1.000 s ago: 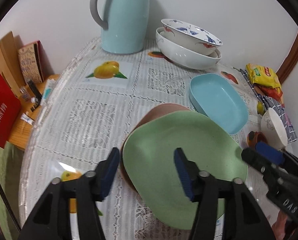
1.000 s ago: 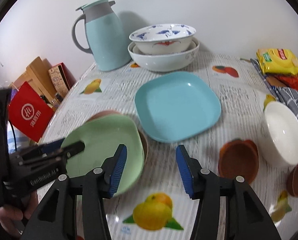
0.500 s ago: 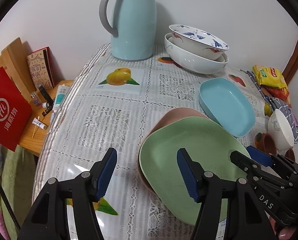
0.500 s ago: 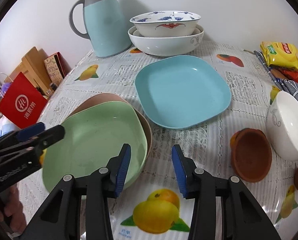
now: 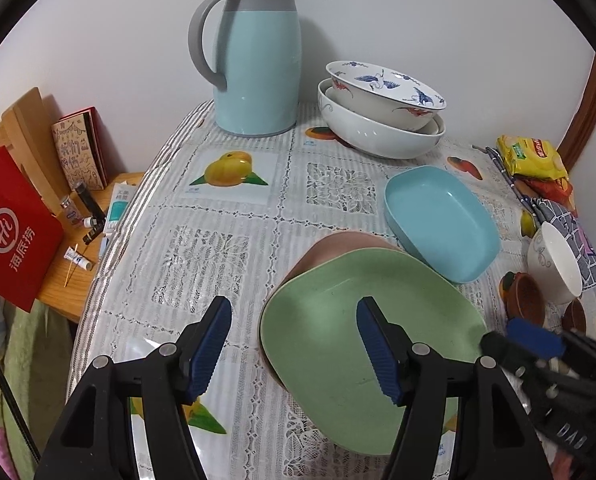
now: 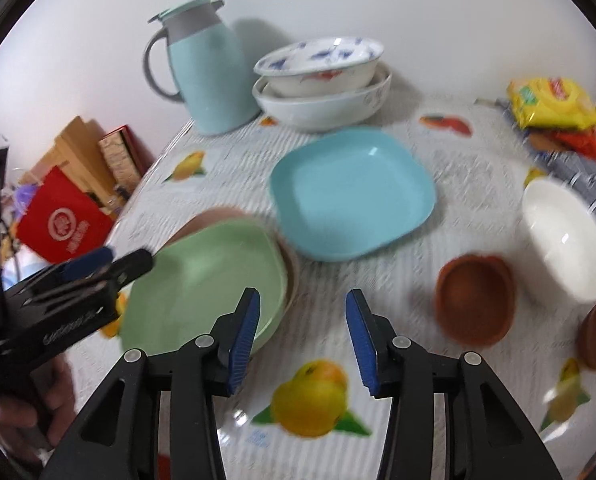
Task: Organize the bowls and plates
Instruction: 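Open the right gripper and move it to the blue plate rim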
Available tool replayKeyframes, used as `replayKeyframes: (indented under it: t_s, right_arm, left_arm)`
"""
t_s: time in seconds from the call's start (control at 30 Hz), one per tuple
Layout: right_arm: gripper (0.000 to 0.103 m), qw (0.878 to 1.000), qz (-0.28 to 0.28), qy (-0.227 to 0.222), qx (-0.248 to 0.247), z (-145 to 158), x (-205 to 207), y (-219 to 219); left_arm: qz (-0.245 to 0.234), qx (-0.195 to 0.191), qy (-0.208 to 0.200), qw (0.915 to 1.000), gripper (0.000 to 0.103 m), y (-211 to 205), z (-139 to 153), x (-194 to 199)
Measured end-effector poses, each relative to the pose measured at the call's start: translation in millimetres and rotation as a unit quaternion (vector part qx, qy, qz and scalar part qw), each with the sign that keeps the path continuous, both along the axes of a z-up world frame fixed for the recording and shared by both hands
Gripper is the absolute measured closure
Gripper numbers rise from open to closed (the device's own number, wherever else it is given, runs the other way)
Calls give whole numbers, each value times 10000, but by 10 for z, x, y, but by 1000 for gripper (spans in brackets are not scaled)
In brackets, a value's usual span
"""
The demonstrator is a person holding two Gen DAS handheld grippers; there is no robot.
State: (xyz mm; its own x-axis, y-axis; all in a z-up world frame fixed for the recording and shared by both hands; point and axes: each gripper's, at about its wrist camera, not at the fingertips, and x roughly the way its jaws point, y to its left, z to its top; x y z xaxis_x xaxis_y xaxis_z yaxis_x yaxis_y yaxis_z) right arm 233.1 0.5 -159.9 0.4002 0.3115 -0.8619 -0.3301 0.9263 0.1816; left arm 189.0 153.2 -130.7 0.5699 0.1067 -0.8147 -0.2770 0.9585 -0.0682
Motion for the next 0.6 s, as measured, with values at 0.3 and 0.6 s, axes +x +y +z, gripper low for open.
replayKeyframes:
  t_s: [0.3, 0.6]
  right_arm:
    - [92, 9999, -53, 147, -35, -251, 136, 173]
    - [94, 9987, -46, -221, -452, -269, 303, 300]
  left_arm:
    - [61, -162, -20, 9998, 40, 130, -61, -23]
    - [34, -290, -71, 9995, 40, 185, -86, 24]
